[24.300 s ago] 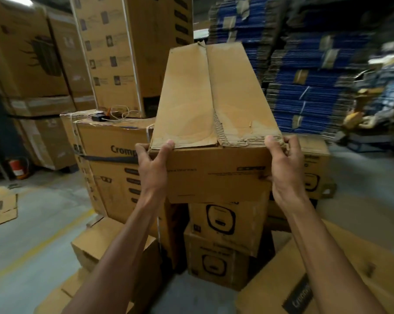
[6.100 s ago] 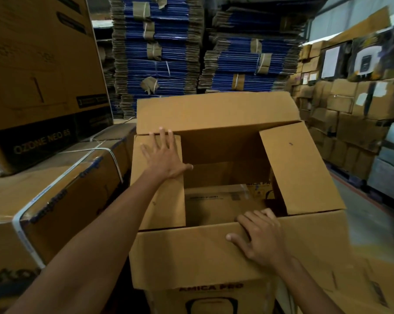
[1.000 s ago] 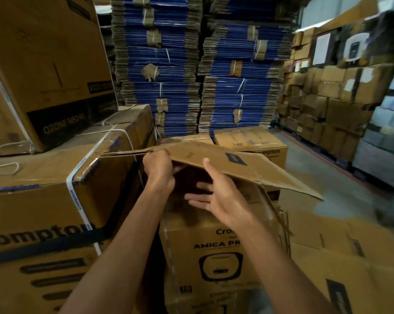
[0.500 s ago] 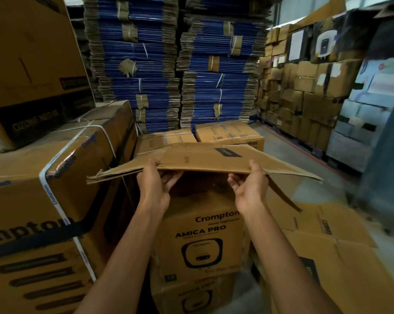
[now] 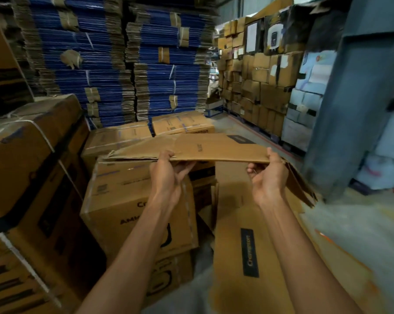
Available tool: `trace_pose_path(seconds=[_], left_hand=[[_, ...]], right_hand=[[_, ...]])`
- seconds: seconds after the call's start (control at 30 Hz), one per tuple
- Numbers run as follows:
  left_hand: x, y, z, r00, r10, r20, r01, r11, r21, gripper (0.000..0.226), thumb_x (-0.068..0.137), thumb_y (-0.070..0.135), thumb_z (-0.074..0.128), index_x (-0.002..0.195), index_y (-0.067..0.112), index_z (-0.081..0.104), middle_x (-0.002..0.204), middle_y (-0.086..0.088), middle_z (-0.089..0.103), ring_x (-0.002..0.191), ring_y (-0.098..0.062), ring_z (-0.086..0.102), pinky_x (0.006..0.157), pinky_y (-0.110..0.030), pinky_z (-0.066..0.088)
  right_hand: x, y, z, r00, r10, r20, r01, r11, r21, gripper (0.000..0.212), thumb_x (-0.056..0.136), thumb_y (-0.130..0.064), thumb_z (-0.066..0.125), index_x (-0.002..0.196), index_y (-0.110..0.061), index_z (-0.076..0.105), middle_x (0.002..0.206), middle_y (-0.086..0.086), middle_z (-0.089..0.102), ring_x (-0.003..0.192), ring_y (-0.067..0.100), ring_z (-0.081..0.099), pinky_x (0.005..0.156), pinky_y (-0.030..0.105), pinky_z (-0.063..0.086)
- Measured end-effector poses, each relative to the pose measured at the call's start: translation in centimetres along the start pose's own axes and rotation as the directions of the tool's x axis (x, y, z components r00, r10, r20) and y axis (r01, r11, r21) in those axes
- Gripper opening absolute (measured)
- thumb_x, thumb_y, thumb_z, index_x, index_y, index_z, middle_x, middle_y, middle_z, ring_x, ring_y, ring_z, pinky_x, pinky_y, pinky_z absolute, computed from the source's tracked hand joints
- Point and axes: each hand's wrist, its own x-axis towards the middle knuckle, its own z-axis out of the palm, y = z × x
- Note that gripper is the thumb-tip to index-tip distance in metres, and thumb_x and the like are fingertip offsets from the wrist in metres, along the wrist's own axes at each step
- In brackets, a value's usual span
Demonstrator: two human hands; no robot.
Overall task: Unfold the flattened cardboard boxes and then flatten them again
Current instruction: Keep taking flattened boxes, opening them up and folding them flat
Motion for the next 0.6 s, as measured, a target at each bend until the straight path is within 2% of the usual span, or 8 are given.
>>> trace_pose_path(seconds=[0.1,0.23,0.3,0.4,0.5,0.6], left_hand=[[-1.5,-4.1,2.4,0.997,-0.058,0.043,0.058,0.998,-0.009,0.037,0.103,0.009,0.048,0.138,0.001,0.042,0.131,-0.024,0.060,0.115,-0.036,0.065,0.075,-0.038,0.063],[-2.8,-8.6,5.2,0.992,-0.084,0.089,0.083,0.996,0.022,0.026,0.104,0.009,0.048,0.129,0.001,0.049,0.124,-0.021,0.066,0.110,-0.031,0.069,0.077,-0.036,0.062],[-3.1,-10.7,6.1,0.989,-0.098,0.108,0.095,0.995,0.032,0.033,0.104,0.009,0.049,0.135,-0.001,0.047,0.128,-0.022,0.065,0.106,-0.029,0.070,0.076,-0.034,0.061],[-3.5,-14.0,6.3,0.981,-0.131,0.142,0.121,0.990,0.073,0.034,0.105,0.010,0.050,0.138,0.003,0.051,0.132,-0.021,0.063,0.100,-0.025,0.070,0.075,-0.031,0.060],[-3.7,-17.7,5.6,0.965,-0.213,0.155,0.199,0.975,0.098,0.026,0.104,0.008,0.051,0.126,0.021,0.058,0.126,-0.011,0.069,0.107,-0.024,0.070,0.085,-0.040,0.059],[-2.8,-22.0,3.4,0.936,-0.336,0.102,0.331,0.941,0.065,0.035,0.102,0.005,0.054,0.133,0.021,0.054,0.124,-0.006,0.070,0.109,-0.025,0.070,0.092,-0.044,0.057]], right_hand=[[1.0,-3.2,-4.0,0.997,-0.075,-0.003,0.075,0.997,0.006,0.015,0.104,-0.022,0.053,0.093,-0.013,0.059,0.063,-0.001,0.067,0.050,0.010,0.057,0.050,0.023,0.044],[2.6,-6.4,-8.5,0.994,-0.103,-0.028,0.104,0.995,0.007,0.013,0.103,-0.019,0.054,0.093,-0.012,0.060,0.078,0.004,0.067,0.058,0.011,0.058,0.051,0.022,0.043],[3.7,-7.3,-10.8,0.994,-0.103,-0.031,0.104,0.995,0.013,0.008,0.101,-0.019,0.056,0.100,-0.012,0.059,0.089,0.006,0.068,0.070,0.013,0.061,0.052,0.022,0.044],[5.6,-7.5,-14.5,0.992,-0.105,-0.064,0.106,0.994,0.015,0.012,0.100,-0.018,0.057,0.111,-0.013,0.057,0.101,0.007,0.068,0.079,0.016,0.063,0.053,0.023,0.045],[7.0,-6.7,-18.0,0.988,-0.087,-0.128,0.087,0.996,-0.005,0.008,0.100,-0.015,0.057,0.108,-0.016,0.058,0.098,0.004,0.068,0.076,0.015,0.063,0.051,0.023,0.043],[8.5,-4.8,-21.5,0.981,-0.022,-0.195,0.015,0.999,-0.039,0.007,0.100,-0.015,0.058,0.105,-0.019,0.061,0.090,-0.002,0.072,0.071,0.011,0.065,0.052,0.024,0.042]])
